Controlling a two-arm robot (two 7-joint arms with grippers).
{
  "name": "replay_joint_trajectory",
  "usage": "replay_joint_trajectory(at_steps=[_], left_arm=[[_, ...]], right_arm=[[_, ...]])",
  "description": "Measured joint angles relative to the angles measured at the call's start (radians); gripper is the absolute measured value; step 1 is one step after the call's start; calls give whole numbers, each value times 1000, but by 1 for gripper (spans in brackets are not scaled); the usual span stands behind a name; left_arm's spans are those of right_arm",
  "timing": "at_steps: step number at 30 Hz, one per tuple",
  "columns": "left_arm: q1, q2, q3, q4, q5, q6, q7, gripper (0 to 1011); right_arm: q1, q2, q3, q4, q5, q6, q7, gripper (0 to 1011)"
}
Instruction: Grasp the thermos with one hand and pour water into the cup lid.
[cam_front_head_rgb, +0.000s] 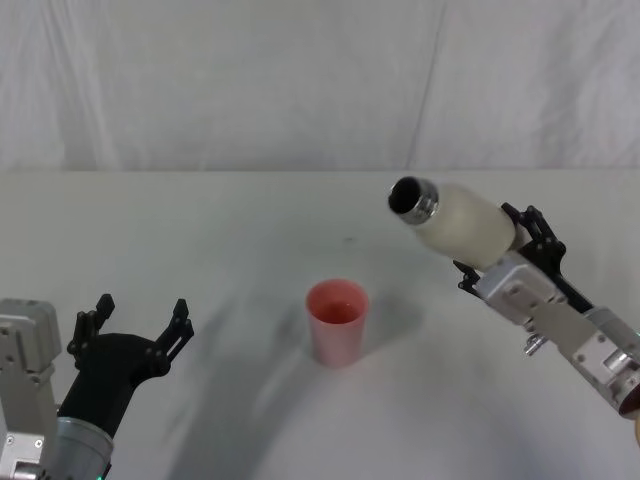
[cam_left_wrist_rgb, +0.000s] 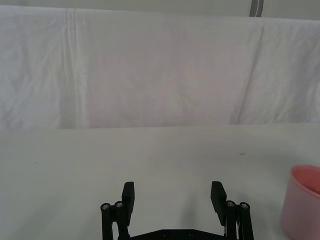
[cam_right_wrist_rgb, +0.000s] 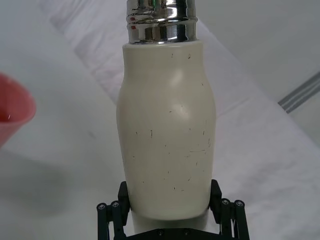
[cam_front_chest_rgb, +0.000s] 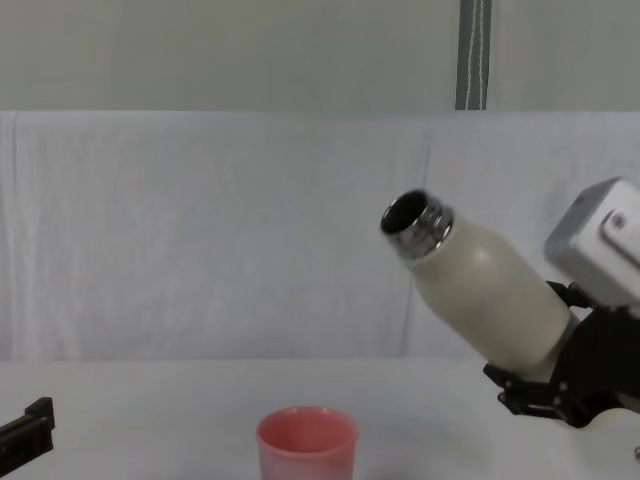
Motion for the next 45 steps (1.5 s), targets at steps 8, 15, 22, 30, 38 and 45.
replay_joint_trajectory(at_steps=[8, 15, 22, 30, 38, 45], left_arm=[[0, 0, 0, 0, 0, 0, 0, 1001], [0, 0, 0, 0, 0, 0, 0, 1001], [0, 0, 0, 0, 0, 0, 0, 1001], [0, 0, 0, 0, 0, 0, 0, 1001], [0, 0, 0, 0, 0, 0, 0, 1001], [0, 0, 0, 0, 0, 0, 0, 1001]], right_arm=[[-16, -36, 56, 8, 160, -35, 36, 957], [-28, -52, 81, 11, 249, -48, 56, 957], [-48, -60, 96, -1, 310, -51, 67, 957], [-72, -65, 111, -21, 361, -42, 70, 957], [-85, -66, 116, -31, 381, -31, 70, 957], [-91, -69, 119, -37, 404, -21, 70, 957]])
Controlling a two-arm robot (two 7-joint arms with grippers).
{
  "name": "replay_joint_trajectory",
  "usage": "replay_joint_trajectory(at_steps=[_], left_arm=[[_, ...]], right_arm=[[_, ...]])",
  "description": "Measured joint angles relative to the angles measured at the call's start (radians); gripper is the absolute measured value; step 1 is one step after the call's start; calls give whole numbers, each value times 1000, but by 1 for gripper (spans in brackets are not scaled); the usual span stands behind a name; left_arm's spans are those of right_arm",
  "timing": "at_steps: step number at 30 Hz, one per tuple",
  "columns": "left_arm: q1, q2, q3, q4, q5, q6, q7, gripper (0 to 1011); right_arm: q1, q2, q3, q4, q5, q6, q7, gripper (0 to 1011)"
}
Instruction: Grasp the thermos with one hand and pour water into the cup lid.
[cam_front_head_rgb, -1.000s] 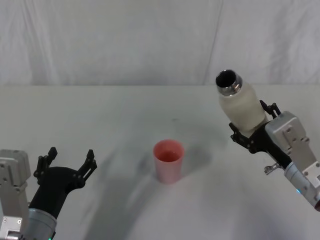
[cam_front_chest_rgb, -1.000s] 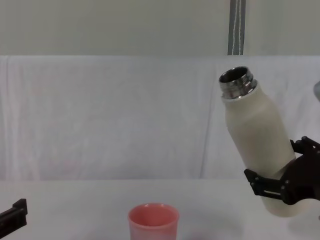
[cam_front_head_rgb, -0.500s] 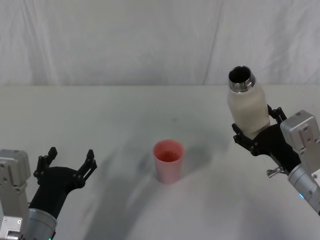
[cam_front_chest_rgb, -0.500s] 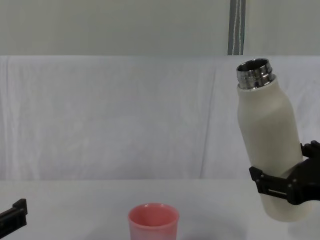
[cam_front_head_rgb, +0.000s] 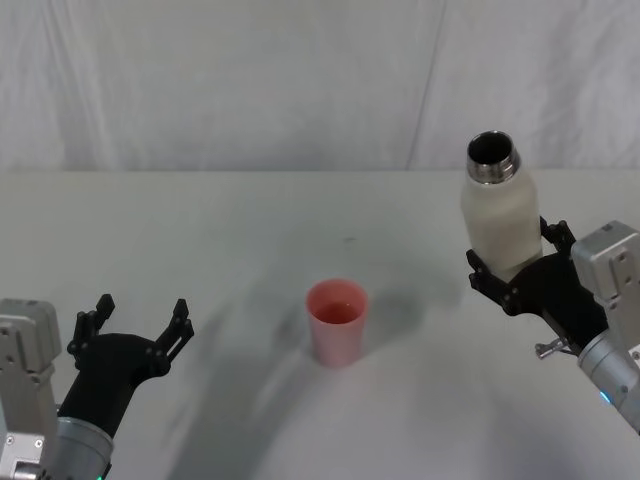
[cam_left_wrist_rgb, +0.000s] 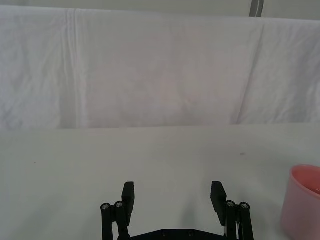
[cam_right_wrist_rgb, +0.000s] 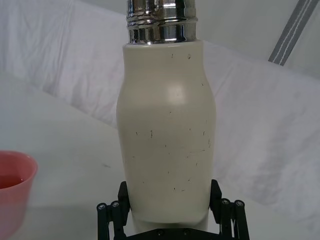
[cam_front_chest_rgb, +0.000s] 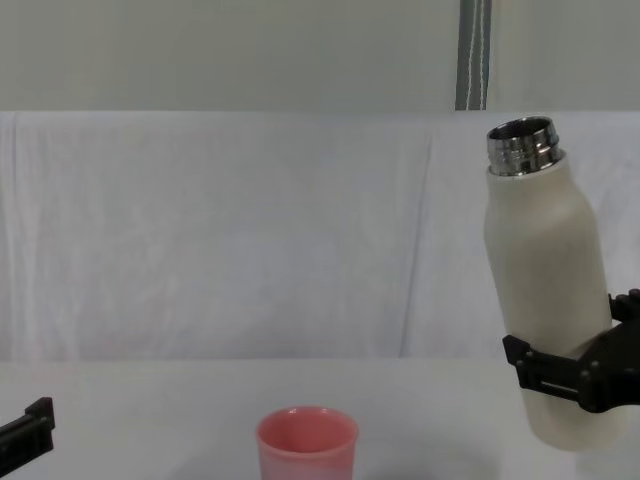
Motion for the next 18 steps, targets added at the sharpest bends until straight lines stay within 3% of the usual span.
replay_joint_trajectory(at_steps=[18], left_arm=[[0, 0, 0, 0, 0, 0, 0, 1001]], right_arm=[[-7, -28, 28, -3, 131, 36, 21, 957]])
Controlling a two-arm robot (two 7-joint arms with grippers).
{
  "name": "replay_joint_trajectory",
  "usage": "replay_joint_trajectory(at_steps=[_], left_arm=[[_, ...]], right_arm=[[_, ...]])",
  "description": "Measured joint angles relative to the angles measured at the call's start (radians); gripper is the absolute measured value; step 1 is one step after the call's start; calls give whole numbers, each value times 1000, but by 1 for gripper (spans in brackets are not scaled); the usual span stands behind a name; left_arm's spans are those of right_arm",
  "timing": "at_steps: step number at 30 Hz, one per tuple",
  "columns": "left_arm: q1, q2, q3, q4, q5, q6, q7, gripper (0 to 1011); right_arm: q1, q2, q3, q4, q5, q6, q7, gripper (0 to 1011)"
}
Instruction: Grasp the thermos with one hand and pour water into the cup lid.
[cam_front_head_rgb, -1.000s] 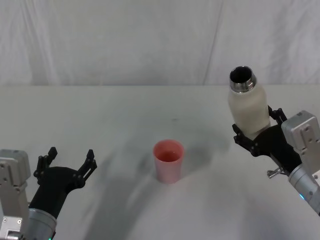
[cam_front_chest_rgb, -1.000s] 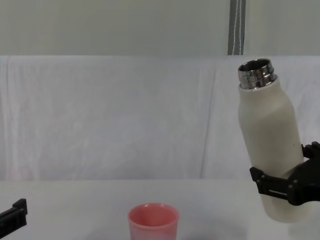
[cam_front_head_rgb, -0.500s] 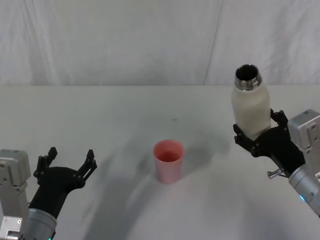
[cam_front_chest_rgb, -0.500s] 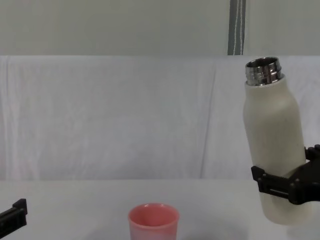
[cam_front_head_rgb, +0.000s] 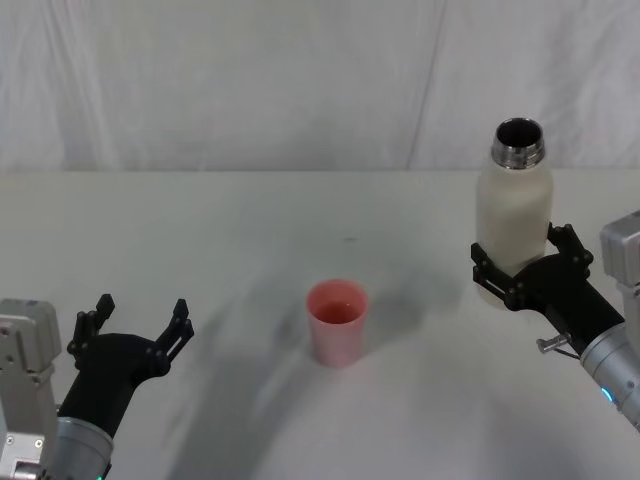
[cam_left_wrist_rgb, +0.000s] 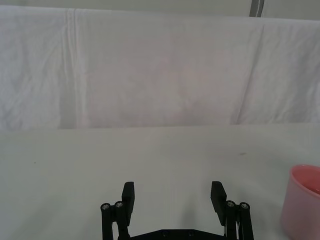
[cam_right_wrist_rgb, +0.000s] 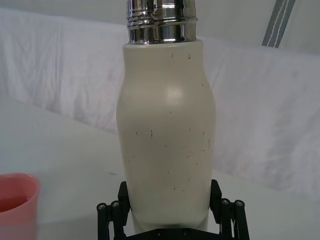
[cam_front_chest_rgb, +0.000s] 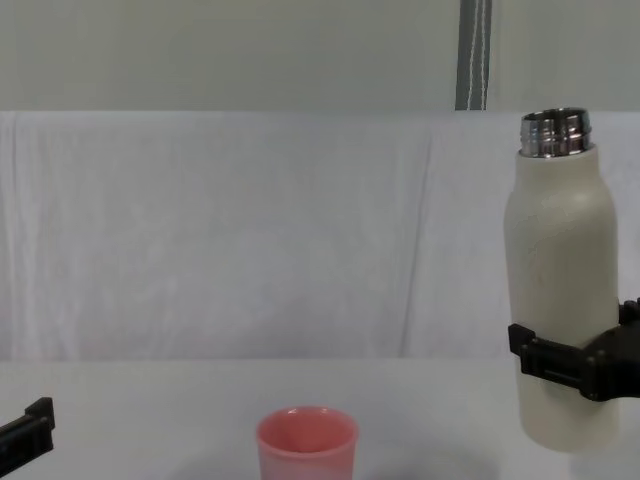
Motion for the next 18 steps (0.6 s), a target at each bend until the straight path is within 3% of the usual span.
replay_joint_trajectory(at_steps=[8, 18], left_arm=[[0, 0, 0, 0, 0, 0, 0, 1001], [0, 0, 0, 0, 0, 0, 0, 1001]], right_arm=[[-4, -1, 0, 2, 61, 12, 19, 957], [-5, 5, -14, 8, 98, 19, 26, 957]])
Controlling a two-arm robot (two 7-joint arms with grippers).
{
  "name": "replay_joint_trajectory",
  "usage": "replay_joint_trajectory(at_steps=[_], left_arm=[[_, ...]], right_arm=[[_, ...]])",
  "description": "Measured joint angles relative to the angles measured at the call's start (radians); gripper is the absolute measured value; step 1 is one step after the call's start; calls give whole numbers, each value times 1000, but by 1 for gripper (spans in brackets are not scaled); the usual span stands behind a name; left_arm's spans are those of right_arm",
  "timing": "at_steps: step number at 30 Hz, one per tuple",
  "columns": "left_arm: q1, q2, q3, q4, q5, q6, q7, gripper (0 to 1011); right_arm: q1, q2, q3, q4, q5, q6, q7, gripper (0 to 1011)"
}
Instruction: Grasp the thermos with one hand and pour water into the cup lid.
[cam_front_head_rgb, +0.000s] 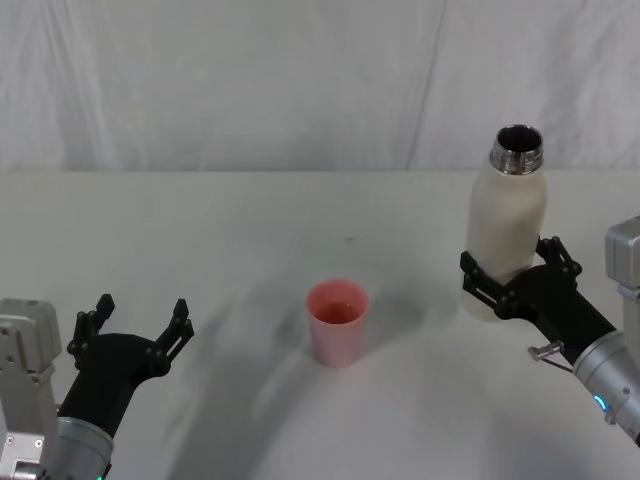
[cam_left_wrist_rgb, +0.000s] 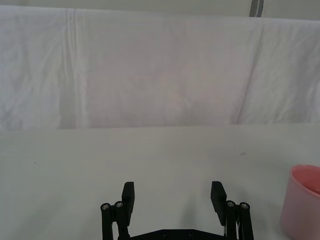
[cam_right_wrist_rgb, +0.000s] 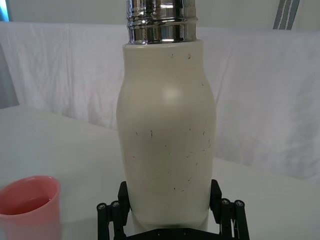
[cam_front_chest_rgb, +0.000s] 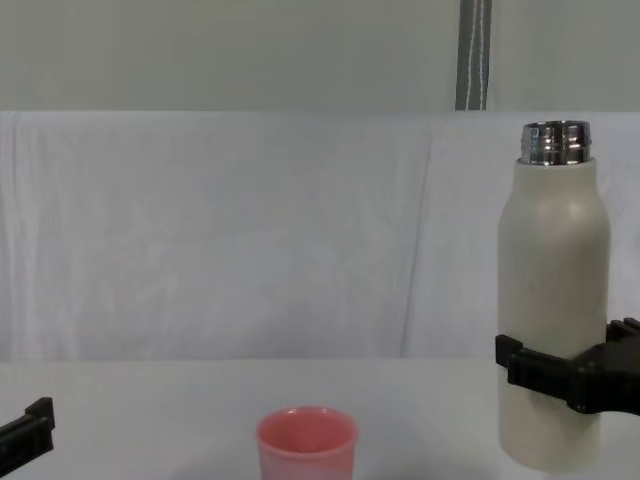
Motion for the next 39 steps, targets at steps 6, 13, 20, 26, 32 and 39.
replay_joint_trajectory(at_steps=[6, 13, 20, 26, 32, 39], left_arm=[[0, 0, 0, 0, 0, 0, 0, 1001], [0, 0, 0, 0, 0, 0, 0, 1001], [0, 0, 0, 0, 0, 0, 0, 1001], [0, 0, 0, 0, 0, 0, 0, 1001], [0, 0, 0, 0, 0, 0, 0, 1001], [0, 0, 0, 0, 0, 0, 0, 1001]], right_arm=[[-1, 2, -1, 3, 29, 9, 4, 957], [2, 7, -2, 8, 71, 27, 10, 957], [10, 16, -9, 11, 93, 36, 15, 957], [17, 23, -15, 16, 121, 41, 26, 957], [21, 32, -23, 22, 142, 50, 27, 957], [24, 36, -30, 33, 157, 58, 26, 957]])
